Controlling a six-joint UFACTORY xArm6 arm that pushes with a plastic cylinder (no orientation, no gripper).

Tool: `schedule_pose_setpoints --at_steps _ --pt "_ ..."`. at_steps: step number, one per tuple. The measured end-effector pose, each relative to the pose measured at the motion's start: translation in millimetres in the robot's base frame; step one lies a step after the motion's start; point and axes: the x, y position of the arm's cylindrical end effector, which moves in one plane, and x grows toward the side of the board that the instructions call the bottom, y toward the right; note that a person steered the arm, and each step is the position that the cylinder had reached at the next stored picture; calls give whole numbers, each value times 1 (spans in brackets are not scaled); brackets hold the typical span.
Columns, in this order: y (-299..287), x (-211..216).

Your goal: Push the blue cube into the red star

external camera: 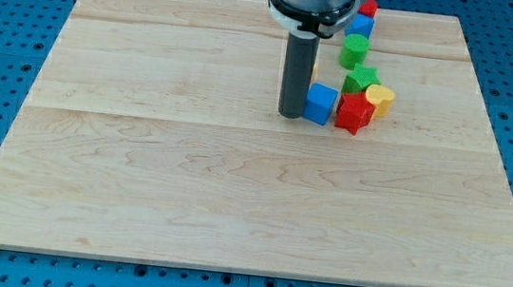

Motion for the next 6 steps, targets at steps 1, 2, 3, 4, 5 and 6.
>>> schedule_pose_setpoints --at_steps 1,2,3,4,5,6 --pt "-20 -3" --pt "-50 -7" --pt "-47 -14" --pt "-13 -14" --pt "28 -14" --pt "52 -14"
